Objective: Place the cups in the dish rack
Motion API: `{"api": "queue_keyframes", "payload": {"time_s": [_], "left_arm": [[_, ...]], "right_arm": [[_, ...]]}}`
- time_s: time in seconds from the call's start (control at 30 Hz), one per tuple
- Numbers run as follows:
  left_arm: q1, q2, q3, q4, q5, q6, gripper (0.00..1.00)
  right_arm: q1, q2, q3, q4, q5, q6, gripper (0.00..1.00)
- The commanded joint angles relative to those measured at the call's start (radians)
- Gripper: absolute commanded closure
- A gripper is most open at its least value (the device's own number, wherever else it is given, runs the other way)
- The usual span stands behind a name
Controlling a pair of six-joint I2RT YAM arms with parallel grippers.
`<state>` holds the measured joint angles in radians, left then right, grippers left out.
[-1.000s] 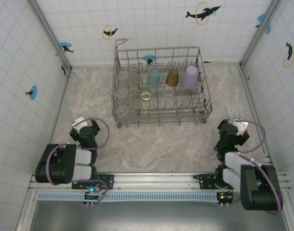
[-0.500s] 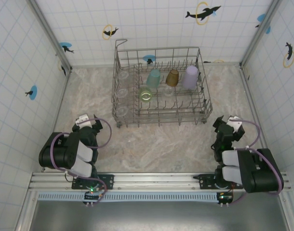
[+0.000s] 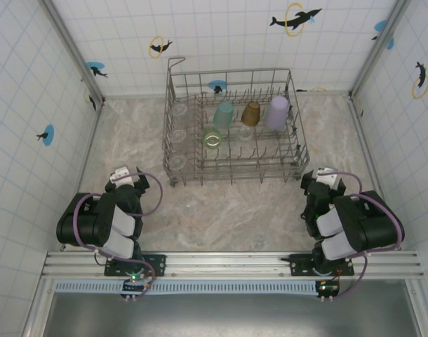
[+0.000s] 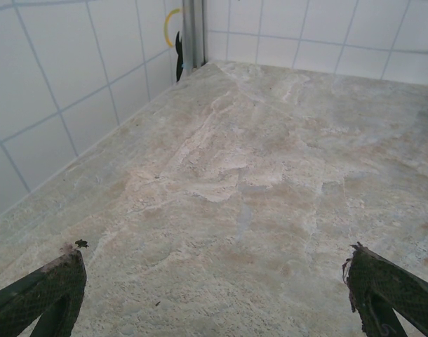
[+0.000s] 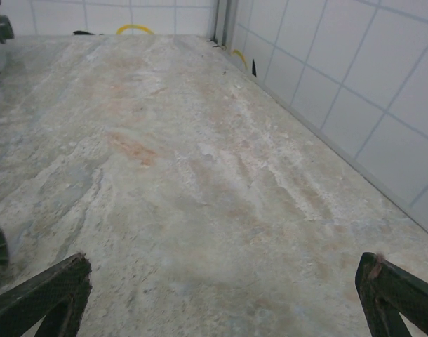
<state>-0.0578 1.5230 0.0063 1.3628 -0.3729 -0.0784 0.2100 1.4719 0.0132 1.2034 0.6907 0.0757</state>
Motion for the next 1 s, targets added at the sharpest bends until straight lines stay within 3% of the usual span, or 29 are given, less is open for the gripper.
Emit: {"api": "queue_keyframes", "payload": {"time_s": [0.0, 0.37, 0.53, 0.6, 0.63, 0.7, 0.8, 0.87, 0.97], "left_arm": [[0.004, 0.000, -0.049, 0.024, 0.018, 0.007, 0.02], [0.006, -0.001, -0.049, 0.024, 0.018, 0.006, 0.02], [0.005, -0.002, -0.048, 0.024, 0.018, 0.007, 0.02], [0.007, -0.003, -0.049, 0.023, 0.019, 0.006, 0.02], [0.007, 0.000, -0.049, 0.023, 0.018, 0.006, 0.02], [0.007, -0.001, -0.049, 0.023, 0.018, 0.005, 0.02], [0.007, 0.000, -0.048, 0.021, 0.019, 0.005, 0.02], [0.009, -0.001, -0.046, 0.016, 0.021, 0.004, 0.02], [0.014, -0.001, -0.042, 0.007, 0.031, 0.000, 0.02]], "right_arm": [[-0.016, -0.016, -0.025, 0.050, -0.047, -0.002, 0.00], [-0.044, -0.027, -0.065, 0.103, -0.158, -0.005, 0.00], [-0.043, -0.016, -0.154, 0.265, -0.228, -0.023, 0.00], [-0.034, 0.122, -0.164, 0.483, -0.198, -0.070, 0.00], [-0.010, 0.119, -0.152, 0.460, -0.170, -0.077, 0.00], [-0.045, 0.018, -0.105, 0.192, -0.208, -0.005, 0.00], [-0.085, 0.077, -0.063, 0.205, -0.254, 0.000, 0.00], [-0.113, 0.035, -0.035, 0.076, -0.302, 0.035, 0.00], [-0.112, 0.056, -0.048, 0.138, -0.289, 0.027, 0.00]]}}
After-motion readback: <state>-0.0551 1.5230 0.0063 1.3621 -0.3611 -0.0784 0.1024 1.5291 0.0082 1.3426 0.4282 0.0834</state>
